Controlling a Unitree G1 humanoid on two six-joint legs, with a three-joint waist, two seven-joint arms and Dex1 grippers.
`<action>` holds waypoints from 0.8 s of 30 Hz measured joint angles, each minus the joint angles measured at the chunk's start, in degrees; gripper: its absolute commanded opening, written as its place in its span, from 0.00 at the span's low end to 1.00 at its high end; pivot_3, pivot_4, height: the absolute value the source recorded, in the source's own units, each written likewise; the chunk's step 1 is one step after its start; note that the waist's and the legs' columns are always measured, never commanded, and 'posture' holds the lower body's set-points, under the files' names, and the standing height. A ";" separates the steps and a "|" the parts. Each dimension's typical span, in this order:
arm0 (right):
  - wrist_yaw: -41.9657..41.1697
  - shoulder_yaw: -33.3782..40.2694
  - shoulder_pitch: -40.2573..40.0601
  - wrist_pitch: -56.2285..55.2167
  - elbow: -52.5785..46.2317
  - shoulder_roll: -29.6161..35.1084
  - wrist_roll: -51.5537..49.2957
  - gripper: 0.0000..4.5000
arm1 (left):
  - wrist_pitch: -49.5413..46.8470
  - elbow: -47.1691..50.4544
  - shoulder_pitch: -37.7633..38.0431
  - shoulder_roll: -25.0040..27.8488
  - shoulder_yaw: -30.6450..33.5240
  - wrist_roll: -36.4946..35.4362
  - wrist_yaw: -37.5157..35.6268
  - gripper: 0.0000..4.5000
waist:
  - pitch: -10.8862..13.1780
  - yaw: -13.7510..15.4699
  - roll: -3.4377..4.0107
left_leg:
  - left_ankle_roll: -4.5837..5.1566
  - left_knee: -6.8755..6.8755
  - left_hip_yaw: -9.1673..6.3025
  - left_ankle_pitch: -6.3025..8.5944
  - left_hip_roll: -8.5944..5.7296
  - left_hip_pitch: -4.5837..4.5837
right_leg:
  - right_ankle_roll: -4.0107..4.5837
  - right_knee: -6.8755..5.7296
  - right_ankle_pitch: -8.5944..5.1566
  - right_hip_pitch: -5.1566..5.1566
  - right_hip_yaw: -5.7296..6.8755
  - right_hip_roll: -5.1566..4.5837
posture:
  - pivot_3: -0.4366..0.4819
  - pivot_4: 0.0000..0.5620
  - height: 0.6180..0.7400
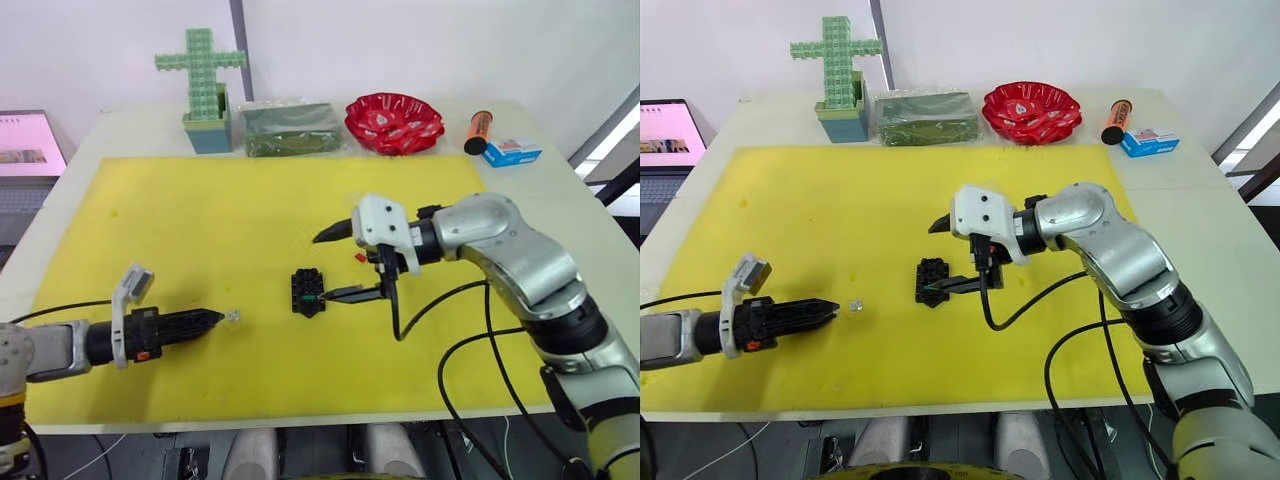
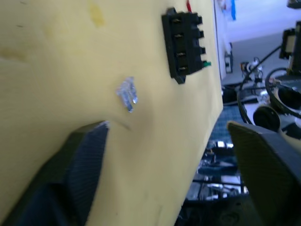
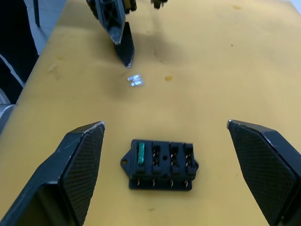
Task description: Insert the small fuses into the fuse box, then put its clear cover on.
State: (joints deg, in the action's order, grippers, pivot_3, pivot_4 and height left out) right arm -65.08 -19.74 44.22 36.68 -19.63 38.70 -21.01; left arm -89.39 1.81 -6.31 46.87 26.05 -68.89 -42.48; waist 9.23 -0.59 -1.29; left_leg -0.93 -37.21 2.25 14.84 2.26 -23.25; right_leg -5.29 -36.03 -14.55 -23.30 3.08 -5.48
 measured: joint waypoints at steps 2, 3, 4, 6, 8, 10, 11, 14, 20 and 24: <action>-0.28 -0.23 0.44 -0.50 0.77 -0.14 0.27 1.00 | -0.77 -0.04 0.10 -0.52 0.18 -0.03 1.05 0.65 | 0.00 -0.01 0.01 | 0.00 0.01 -0.01 0.00 -0.03 0.00 | 0.00 0.01 0.00 0.00 0.00 -0.02 | 0.48 0.27 1.00; -0.42 -0.32 0.78 -0.76 1.37 -0.24 0.71 1.00 | -1.26 -0.32 -0.07 -1.48 0.30 -0.07 1.73 0.65 | 0.00 0.00 0.01 | 0.00 0.01 0.00 0.00 -0.07 0.00 | 0.00 0.01 0.00 0.00 0.00 -0.04 | 0.48 0.27 1.00; -0.49 -0.34 0.97 -0.98 1.85 -0.46 1.06 1.00 | -1.45 -0.90 -0.28 -2.58 0.44 -0.20 2.37 0.65 | 0.00 0.02 0.01 | 0.00 0.01 0.00 0.00 -0.08 0.00 | 0.00 0.01 0.00 0.00 0.00 -0.05 | 0.48 0.27 1.00; -0.57 -0.50 1.27 -1.27 2.43 -0.72 1.69 1.00 | -1.77 -1.68 -0.94 -4.13 0.74 -0.51 3.51 0.65 | 0.00 0.05 0.00 | -0.01 0.01 0.01 -0.01 -0.09 0.00 | 0.00 0.01 0.00 0.02 0.01 -0.05 | 0.48 0.27 1.00; -0.66 -0.50 1.39 -1.57 2.58 -1.07 1.81 1.00 | -2.13 -1.72 -1.75 -4.97 0.79 -0.50 4.65 0.65 | 0.00 0.08 0.01 | -0.03 0.01 0.00 -0.01 -0.12 0.00 | 0.01 0.01 0.00 0.04 0.01 -0.07 | 0.48 0.27 1.00; -0.72 -0.52 1.40 -1.83 2.60 -1.12 2.14 1.00 | -2.47 -1.88 -2.69 -6.18 0.83 -0.51 5.78 0.65 | -0.01 0.15 0.01 | -0.04 0.00 0.00 -0.02 -0.15 0.00 | 0.00 0.01 0.00 0.05 0.01 -0.08 | 0.48 0.27 1.00; -0.76 -0.52 1.41 -2.07 2.69 -1.12 2.30 1.00 | -2.52 -2.25 -3.28 -7.11 1.12 -0.51 6.52 0.65 | -0.01 0.16 0.01 | -0.05 0.00 -0.01 -0.02 -0.18 0.01 | 0.00 0.01 0.00 0.06 0.01 -0.10 | 0.48 0.27 1.00; -1.04 -0.52 1.41 -2.17 2.93 -1.10 2.68 1.00 | -2.53 -3.46 -4.08 -8.78 1.80 -0.49 7.98 0.65 | -0.01 0.10 0.00 | -0.05 0.00 -0.01 -0.03 -0.18 0.01 | 0.00 0.00 0.00 0.07 0.01 -0.10 | 0.48 0.27 1.00; -1.11 -0.51 1.52 -2.23 3.01 -1.11 2.90 1.00 | -2.58 -3.70 -4.68 -9.73 2.26 -0.51 9.59 0.65 | -0.02 0.11 0.00 | -0.07 0.01 -0.01 -0.04 -0.19 0.03 | 0.00 0.00 0.00 0.09 0.02 -0.11 | 0.48 0.27 1.00; -1.11 -0.50 1.58 -2.56 3.13 -1.11 3.39 1.00 | -2.55 -3.65 -4.72 -9.97 2.26 -0.44 10.15 0.65 | -0.02 0.11 0.01 | -0.07 0.01 -0.07 -0.04 -0.20 0.03 | 0.00 0.00 0.00 0.09 0.02 -0.11 | 0.48 0.27 1.00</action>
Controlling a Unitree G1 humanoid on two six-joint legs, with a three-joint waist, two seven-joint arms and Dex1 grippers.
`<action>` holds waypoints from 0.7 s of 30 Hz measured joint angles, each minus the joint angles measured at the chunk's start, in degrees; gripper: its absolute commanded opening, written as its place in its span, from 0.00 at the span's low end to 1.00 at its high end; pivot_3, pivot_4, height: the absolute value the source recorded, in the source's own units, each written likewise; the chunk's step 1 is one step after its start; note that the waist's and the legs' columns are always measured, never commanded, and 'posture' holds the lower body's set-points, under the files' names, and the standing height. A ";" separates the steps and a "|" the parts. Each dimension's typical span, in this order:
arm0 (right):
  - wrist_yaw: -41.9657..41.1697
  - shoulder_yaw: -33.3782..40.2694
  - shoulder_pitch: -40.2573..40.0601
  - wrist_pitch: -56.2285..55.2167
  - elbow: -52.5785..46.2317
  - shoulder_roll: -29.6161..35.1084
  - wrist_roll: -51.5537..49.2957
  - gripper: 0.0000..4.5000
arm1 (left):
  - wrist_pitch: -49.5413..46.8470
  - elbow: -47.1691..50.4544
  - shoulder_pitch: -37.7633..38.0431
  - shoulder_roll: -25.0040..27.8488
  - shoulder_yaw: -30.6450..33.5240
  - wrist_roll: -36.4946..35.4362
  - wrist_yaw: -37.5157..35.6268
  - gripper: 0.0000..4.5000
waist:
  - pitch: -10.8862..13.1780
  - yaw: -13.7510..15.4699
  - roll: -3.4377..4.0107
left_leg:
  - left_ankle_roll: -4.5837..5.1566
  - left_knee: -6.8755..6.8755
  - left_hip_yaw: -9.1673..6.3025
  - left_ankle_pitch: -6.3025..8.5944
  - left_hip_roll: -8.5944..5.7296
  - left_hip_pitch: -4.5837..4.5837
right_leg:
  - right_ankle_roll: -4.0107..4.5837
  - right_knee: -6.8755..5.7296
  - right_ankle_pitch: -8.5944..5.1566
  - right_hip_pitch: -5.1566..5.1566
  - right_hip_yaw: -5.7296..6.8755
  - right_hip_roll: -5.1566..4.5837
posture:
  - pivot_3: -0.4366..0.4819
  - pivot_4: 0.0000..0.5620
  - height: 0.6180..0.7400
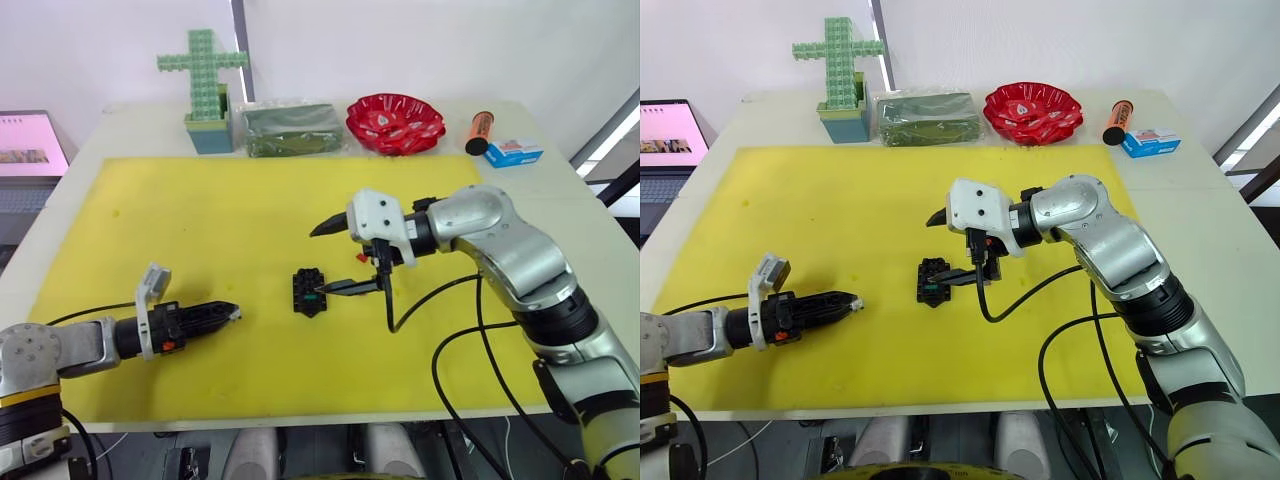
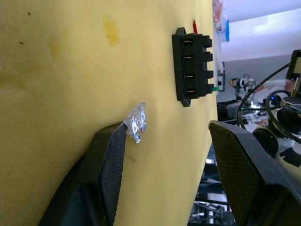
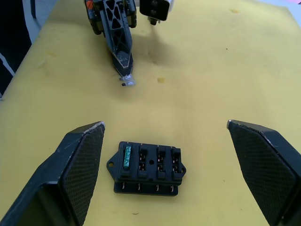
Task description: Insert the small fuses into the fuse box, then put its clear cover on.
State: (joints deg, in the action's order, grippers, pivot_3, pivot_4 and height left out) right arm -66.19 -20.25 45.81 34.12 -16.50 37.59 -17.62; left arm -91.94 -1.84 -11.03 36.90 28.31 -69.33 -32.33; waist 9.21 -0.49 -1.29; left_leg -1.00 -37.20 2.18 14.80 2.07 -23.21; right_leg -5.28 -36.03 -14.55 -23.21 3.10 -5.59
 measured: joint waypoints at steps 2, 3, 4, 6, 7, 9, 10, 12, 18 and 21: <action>0.00 0.00 0.00 -0.10 0.04 0.00 0.14 1.00 | 0.07 0.02 -0.03 -0.18 0.00 0.04 0.17 0.65 | 0.00 0.02 0.00 | 0.00 0.00 -0.03 0.00 0.00 0.00 | 0.00 0.00 0.00 0.01 0.00 0.00 | 0.48 0.27 1.00; -0.01 0.00 0.00 -0.13 0.06 0.00 0.26 1.00 | 0.13 0.06 -0.03 -0.35 0.00 0.07 0.27 0.65 | 0.00 0.03 0.00 | 0.00 0.00 -0.05 0.00 -0.01 0.01 | 0.00 0.00 0.00 0.01 0.00 -0.01 | 0.48 0.27 1.00; -0.01 0.00 0.00 -0.14 0.08 0.00 0.45 1.00 | 0.21 0.13 -0.03 -0.58 0.00 0.11 0.37 0.65 | 0.00 0.05 0.00 | 0.00 0.00 -0.08 0.00 -0.01 0.01 | 0.00 0.00 0.00 0.02 0.00 -0.01 | 0.48 0.27 1.00; -0.01 0.00 0.00 -0.15 0.12 0.00 0.52 1.00 | 0.51 0.37 -0.02 -1.00 -0.02 0.17 0.45 0.65 | 0.00 0.10 0.00 | 0.00 0.00 -0.11 0.00 -0.02 0.01 | 0.00 0.01 0.00 0.02 0.00 -0.02 | 0.48 0.27 1.00; -0.02 0.00 0.00 -0.15 0.12 0.00 0.53 1.00 | 0.62 0.42 0.00 -1.05 -0.04 0.19 0.49 0.65 | 0.00 0.11 0.00 | -0.01 0.00 -0.12 0.00 -0.03 0.01 | 0.00 0.01 0.00 0.02 0.00 -0.02 | 0.48 0.27 1.00; -0.04 0.00 0.00 -0.16 0.12 0.00 0.56 1.00 | 0.97 0.74 0.12 -1.20 -0.13 0.45 0.83 0.52 | 0.00 0.10 0.00 | -0.02 0.00 -0.13 -0.01 -0.03 0.01 | 0.00 0.00 0.00 0.02 0.00 -0.03 | 0.48 0.27 1.00; -0.06 0.00 0.00 -0.16 0.12 0.00 0.58 1.00 | 1.24 0.84 0.24 -1.19 -0.40 0.77 0.96 0.44 | 0.00 0.09 0.00 | -0.02 0.00 -0.13 -0.01 -0.03 0.01 | 0.00 0.01 0.00 0.03 0.00 -0.03 | 0.48 0.27 1.00; -0.08 0.00 0.00 -0.17 0.12 0.00 0.61 1.00 | 1.75 1.26 0.75 -1.20 -0.57 1.33 1.05 0.44 | 0.00 -0.03 0.00 | -0.02 0.02 -0.13 -0.01 -0.03 0.01 | 0.01 0.01 0.00 0.02 0.00 -0.03 | 0.48 0.27 1.00; -0.09 0.00 -0.01 -0.18 0.12 -0.01 0.62 1.00 | 3.66 2.18 1.56 -0.95 -1.77 2.28 0.03 0.40 | 0.00 -0.02 0.01 | -0.02 0.04 -0.13 -0.01 -0.04 0.02 | 0.01 0.03 0.00 0.02 0.00 -0.04 | 0.48 0.27 1.00; -0.08 0.00 -0.01 -0.18 0.12 -0.03 0.62 1.00 | 4.50 2.58 2.27 -0.63 -2.37 2.94 -0.42 0.23 | 0.00 -0.07 0.02 | -0.02 0.05 -0.14 -0.01 -0.04 0.03 | 0.02 0.03 -0.01 0.02 0.00 -0.04 | 0.48 0.27 1.00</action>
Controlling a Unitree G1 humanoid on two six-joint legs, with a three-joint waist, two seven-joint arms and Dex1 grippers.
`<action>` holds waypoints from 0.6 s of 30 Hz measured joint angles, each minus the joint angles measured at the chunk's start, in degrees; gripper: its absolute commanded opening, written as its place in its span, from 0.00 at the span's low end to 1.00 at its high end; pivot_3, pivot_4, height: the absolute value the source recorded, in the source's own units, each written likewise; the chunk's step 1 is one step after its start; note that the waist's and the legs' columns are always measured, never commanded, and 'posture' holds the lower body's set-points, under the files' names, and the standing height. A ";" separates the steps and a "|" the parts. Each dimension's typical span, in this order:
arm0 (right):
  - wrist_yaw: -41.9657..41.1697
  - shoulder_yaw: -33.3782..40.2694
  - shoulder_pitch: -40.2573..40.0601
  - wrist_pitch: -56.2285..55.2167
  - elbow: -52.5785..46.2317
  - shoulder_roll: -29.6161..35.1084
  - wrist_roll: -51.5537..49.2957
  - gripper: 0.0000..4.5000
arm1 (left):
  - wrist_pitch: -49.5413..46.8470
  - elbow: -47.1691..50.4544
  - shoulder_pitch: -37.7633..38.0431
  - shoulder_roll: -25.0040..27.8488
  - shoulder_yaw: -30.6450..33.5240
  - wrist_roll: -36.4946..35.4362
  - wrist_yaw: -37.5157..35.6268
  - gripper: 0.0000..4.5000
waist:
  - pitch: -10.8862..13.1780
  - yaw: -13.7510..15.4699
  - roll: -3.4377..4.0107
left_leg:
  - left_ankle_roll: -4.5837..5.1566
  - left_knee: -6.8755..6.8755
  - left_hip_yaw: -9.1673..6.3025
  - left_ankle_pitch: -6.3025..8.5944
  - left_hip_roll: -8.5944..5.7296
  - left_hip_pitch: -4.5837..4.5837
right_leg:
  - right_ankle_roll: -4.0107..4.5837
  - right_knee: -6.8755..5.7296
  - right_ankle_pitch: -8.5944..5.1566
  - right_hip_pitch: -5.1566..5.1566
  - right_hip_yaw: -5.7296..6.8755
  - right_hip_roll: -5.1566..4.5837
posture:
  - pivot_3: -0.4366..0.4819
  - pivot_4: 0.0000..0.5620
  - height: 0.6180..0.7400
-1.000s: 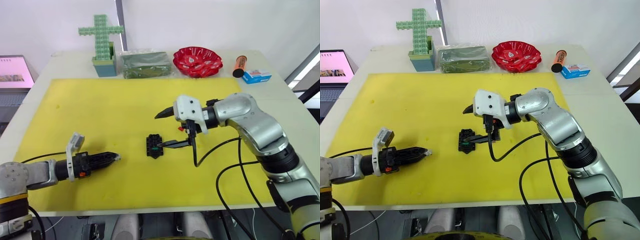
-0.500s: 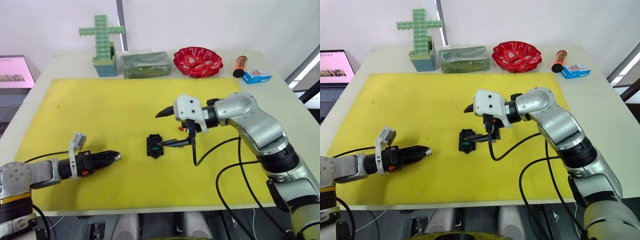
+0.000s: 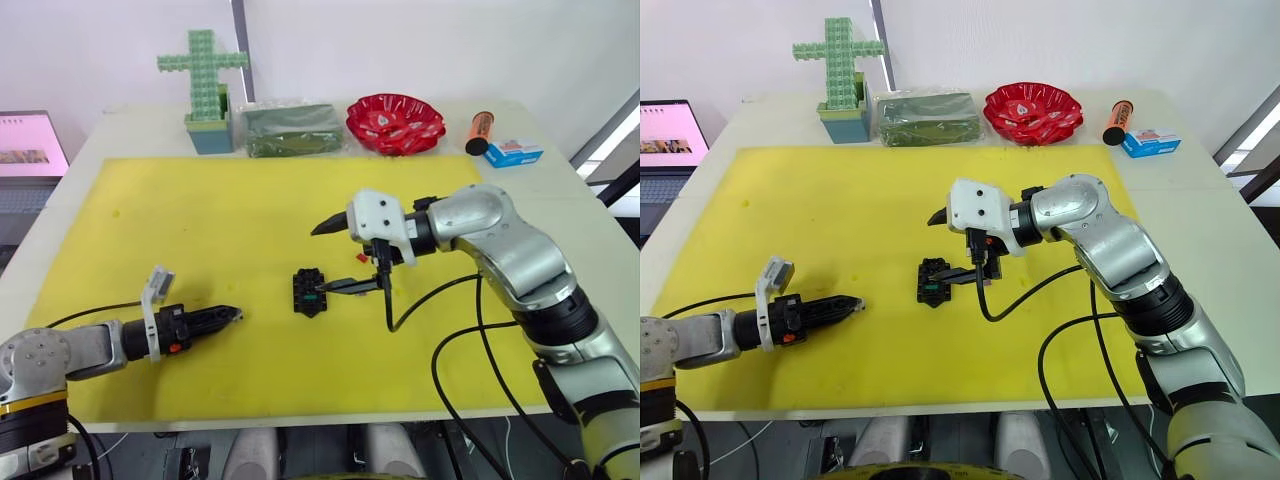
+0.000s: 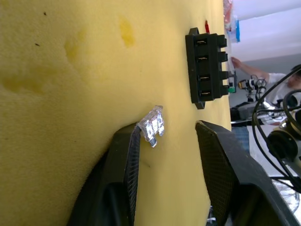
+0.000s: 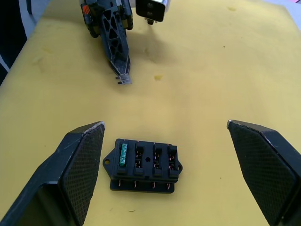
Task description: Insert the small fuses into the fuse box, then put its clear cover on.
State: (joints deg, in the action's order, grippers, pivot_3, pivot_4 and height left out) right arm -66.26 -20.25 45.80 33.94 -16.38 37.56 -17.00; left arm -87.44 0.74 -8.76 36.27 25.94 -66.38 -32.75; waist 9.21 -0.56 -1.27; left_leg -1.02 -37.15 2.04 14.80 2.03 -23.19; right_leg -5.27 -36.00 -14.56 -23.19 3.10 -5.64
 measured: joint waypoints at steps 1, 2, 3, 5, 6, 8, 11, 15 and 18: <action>0.00 0.00 0.00 0.00 0.00 0.00 0.01 1.00 | 0.41 0.21 0.24 0.24 -0.39 0.18 -0.41 0.16 | 0.00 -0.05 0.00 | 0.00 0.01 0.00 0.00 0.00 0.00 | 0.00 0.00 0.00 0.00 0.00 0.00 | 0.48 0.27 1.00; 0.00 0.00 0.00 0.00 0.00 -0.01 0.01 1.00 | 0.61 0.48 0.38 0.50 -0.67 0.28 -0.80 0.07 | 0.00 -0.08 0.01 | 0.00 0.02 0.00 0.00 0.00 0.00 | 0.01 0.00 0.00 -0.01 0.00 0.00 | 0.48 0.27 1.00; 0.00 0.00 0.00 -0.01 0.00 -0.01 0.01 1.00 | 0.77 0.88 0.64 0.81 -1.00 0.27 -1.13 0.01 | 0.00 -0.12 0.01 | 0.00 0.04 0.00 0.00 0.00 0.01 | 0.01 0.00 0.00 -0.01 0.00 0.00 | 0.48 0.27 1.00; 0.01 0.00 -0.01 -0.03 0.00 -0.01 0.10 1.00 | 1.24 1.68 1.17 1.30 -1.66 0.52 -1.61 0.01 | -0.01 -0.16 0.04 | 0.00 0.06 0.00 0.00 0.00 0.03 | 0.02 0.00 -0.01 -0.01 -0.01 0.00 | 0.48 0.27 1.00; 0.01 0.00 -0.01 -0.12 0.00 -0.01 0.23 1.00 | 1.54 1.69 1.22 1.35 -1.95 0.76 -1.78 0.01 | 0.00 -0.16 0.05 | 0.00 0.07 0.00 0.00 0.00 0.04 | 0.03 0.01 -0.02 -0.02 -0.01 0.00 | 0.48 0.27 1.00; 0.01 0.00 -0.01 -0.28 0.00 -0.01 0.58 1.00 | 1.94 1.79 1.27 1.40 -2.25 0.98 -2.00 0.01 | -0.01 -0.16 0.06 | 0.00 0.08 0.00 0.00 0.01 0.04 | 0.05 0.00 -0.03 -0.02 -0.01 0.00 | 0.48 0.27 1.00; -0.01 0.00 -0.01 -0.57 0.00 -0.01 0.72 1.00 | 3.14 2.33 1.59 1.67 -3.01 1.46 -2.41 0.01 | 0.00 -0.12 0.06 | 0.00 0.07 0.00 0.00 0.01 0.04 | 0.05 0.01 -0.03 -0.01 -0.01 0.00 | 0.48 0.27 1.00; 0.00 0.00 -0.05 -0.57 0.00 -0.01 1.01 1.00 | 4.77 2.56 1.92 2.05 -3.93 2.27 -3.51 0.01 | -0.01 -0.11 0.08 | 0.00 0.08 0.00 0.00 0.01 0.05 | 0.19 0.00 -0.11 -0.01 -0.01 -0.01 | 0.48 0.27 1.00; 0.00 0.00 -0.11 -0.55 -0.01 -0.01 1.01 1.00 | 6.40 2.84 2.32 2.58 -4.79 2.81 -4.84 0.01 | -0.01 -0.07 0.09 | 0.00 0.08 -0.01 0.00 0.01 0.05 | 0.20 0.00 -0.11 -0.01 0.00 -0.01 | 0.48 0.27 1.00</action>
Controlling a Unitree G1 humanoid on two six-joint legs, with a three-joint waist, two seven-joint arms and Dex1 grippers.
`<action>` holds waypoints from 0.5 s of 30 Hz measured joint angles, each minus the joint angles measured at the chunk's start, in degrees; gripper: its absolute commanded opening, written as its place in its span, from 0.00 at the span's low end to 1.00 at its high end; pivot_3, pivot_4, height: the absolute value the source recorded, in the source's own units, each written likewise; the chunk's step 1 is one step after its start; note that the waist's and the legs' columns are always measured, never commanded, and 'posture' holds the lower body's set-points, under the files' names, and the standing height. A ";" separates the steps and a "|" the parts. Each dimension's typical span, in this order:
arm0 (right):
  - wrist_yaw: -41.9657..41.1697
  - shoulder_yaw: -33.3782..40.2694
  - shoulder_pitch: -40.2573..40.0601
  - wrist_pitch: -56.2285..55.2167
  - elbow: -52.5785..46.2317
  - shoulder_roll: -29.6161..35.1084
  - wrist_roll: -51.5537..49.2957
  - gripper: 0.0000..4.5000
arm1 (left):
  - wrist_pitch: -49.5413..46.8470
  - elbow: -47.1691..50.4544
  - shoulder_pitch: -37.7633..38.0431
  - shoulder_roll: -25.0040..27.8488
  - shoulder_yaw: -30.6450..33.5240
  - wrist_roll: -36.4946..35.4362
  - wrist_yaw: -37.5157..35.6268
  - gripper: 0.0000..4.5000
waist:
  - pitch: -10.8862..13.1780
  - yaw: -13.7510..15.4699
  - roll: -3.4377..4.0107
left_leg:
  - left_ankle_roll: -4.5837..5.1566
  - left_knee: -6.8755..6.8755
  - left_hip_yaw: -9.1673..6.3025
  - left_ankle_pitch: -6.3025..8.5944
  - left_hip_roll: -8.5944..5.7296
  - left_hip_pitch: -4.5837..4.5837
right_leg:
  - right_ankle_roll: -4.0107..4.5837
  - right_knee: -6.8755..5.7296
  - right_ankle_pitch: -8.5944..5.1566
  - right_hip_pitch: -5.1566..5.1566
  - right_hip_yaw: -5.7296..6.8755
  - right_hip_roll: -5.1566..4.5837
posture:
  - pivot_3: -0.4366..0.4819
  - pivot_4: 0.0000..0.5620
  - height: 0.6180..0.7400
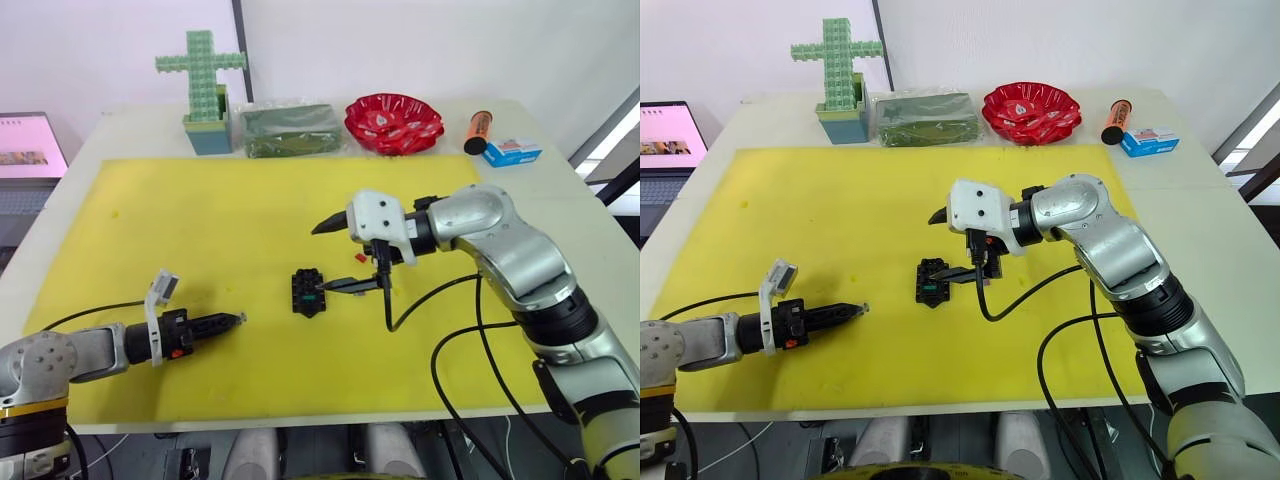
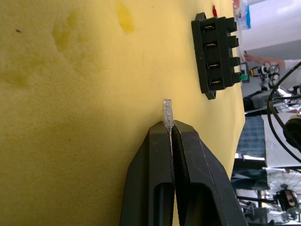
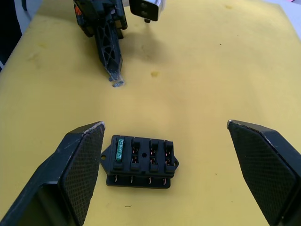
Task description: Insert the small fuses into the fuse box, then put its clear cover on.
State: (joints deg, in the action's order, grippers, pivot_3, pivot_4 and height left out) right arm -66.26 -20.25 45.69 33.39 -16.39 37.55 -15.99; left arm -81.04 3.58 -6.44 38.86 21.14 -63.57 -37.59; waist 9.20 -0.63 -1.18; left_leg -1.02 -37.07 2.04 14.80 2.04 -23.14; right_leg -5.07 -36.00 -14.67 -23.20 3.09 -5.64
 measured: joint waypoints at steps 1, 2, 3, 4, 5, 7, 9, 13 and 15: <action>0.00 0.01 -0.12 0.07 -0.08 0.01 -0.03 1.00 | 1.16 0.63 0.34 0.48 -0.49 0.64 -1.12 0.01 | 0.00 0.00 0.00 | 0.00 0.00 0.00 0.00 0.00 0.00 | 0.00 0.00 0.00 -0.01 0.00 0.00 | 0.48 0.27 1.00; 0.00 0.03 -0.50 0.25 -0.23 0.11 -0.10 1.00 | 2.83 1.61 0.80 1.25 -1.33 1.45 -2.55 0.01 | 0.00 0.02 -0.01 | 0.00 0.00 -0.01 0.00 0.00 -0.01 | 0.02 0.00 -0.01 -0.01 0.00 0.00 | 0.48 0.27 1.00; -0.01 0.03 -0.86 0.54 -0.29 0.15 -0.16 1.00 | 4.06 2.27 1.11 1.84 -1.91 2.02 -3.72 0.01 | 0.01 0.03 0.00 | 0.00 0.00 0.00 0.00 0.01 -0.02 | 0.03 0.01 -0.01 -0.02 0.00 -0.01 | 0.48 0.27 1.00; -0.02 0.13 -1.30 0.93 -0.40 0.29 -0.43 1.00 | 5.74 2.86 1.21 2.33 -2.41 2.99 -5.25 0.01 | 0.02 0.03 0.01 | -0.01 0.00 0.00 0.00 0.01 -0.03 | 0.04 0.01 -0.01 -0.03 0.00 -0.02 | 0.48 0.27 1.00; -0.08 0.48 -1.83 1.43 -0.78 0.61 -0.88 1.00 | 7.68 3.71 1.20 2.84 -2.79 3.81 -6.71 0.01 | 0.03 0.09 -0.03 | -0.01 0.00 -0.02 0.00 0.01 -0.08 | 0.06 0.02 -0.02 -0.07 0.02 -0.03 | 0.48 0.27 1.00; -0.23 1.59 -3.09 3.84 -1.77 1.73 -2.77 1.00 | 12.25 6.46 0.30 5.42 -3.83 5.41 -11.07 0.01 | 0.04 0.19 -0.05 | -0.04 -0.01 -0.08 -0.01 0.02 -0.16 | 0.09 0.06 -0.02 -0.11 0.07 -0.07 | 0.48 0.27 1.00; -0.04 3.41 -3.57 6.96 -2.41 1.91 -4.94 1.00 | 15.53 9.66 -1.81 7.74 -4.95 6.25 -14.82 0.01 | 0.05 0.12 0.00 | -0.04 0.03 -0.04 -0.01 -0.01 -0.18 | 0.25 0.11 -0.09 -0.12 0.07 -0.21 | 0.48 0.27 1.00; 1.62 7.32 -2.81 16.63 -4.09 1.98 -10.91 1.00 | 22.63 14.64 -7.19 12.29 -11.37 10.35 -22.88 0.01 | 0.08 -0.01 0.04 | -0.04 0.06 0.04 -0.01 -0.09 -0.19 | 0.28 0.23 -0.06 -0.12 0.07 -0.27 | 0.48 0.27 1.00; 1.98 8.96 -2.31 21.74 -4.72 3.27 -14.18 1.00 | 25.43 15.30 -12.47 13.47 -15.33 13.28 -25.34 0.01 | 0.09 0.28 0.04 | -0.04 0.03 0.01 -0.01 -0.12 -0.23 | 0.28 0.25 -0.06 -0.10 0.10 -0.24 | 0.48 0.27 1.00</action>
State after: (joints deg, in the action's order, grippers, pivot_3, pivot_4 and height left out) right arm -64.29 -11.29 43.38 55.13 -21.11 40.82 -30.17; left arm -55.61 18.88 -18.91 52.33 5.81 -50.29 -62.92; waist 9.28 -0.35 -1.14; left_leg -1.06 -37.04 2.05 14.79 1.92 -23.37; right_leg -4.79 -35.75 -14.73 -23.30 3.20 -5.89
